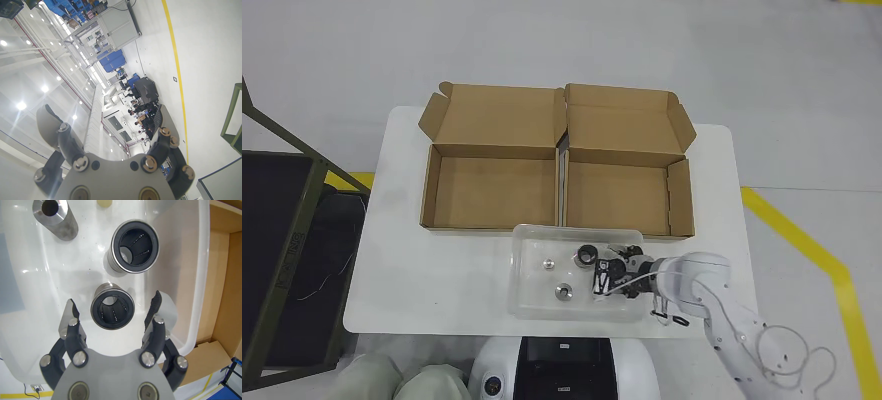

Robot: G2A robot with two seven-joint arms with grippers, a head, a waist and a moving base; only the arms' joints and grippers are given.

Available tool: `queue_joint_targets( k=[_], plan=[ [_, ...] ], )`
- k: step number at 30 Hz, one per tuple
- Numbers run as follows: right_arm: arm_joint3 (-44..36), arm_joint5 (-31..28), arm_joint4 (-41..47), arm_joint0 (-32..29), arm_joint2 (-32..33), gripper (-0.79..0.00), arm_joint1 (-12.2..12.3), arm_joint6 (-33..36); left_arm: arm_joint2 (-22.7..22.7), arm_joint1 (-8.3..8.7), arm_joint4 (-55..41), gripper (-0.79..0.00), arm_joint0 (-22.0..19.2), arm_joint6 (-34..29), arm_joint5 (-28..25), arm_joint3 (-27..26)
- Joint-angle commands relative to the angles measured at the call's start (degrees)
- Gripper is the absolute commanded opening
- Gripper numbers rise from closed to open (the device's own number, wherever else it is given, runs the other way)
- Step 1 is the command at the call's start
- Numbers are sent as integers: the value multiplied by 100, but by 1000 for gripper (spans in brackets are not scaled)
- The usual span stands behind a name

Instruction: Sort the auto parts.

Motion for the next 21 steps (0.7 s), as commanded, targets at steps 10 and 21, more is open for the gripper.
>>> queue_joint_targets(
  k=[10, 21],
  plan=[
    [-106, -172, 17, 101, -185, -745, 39, 239, 0, 0, 0, 0, 0, 0, 0, 0],
    [-873, -401, -22, -74, -149, -785, 145, 478, 0, 0, 0, 0, 0, 0, 0, 0]
  ],
)
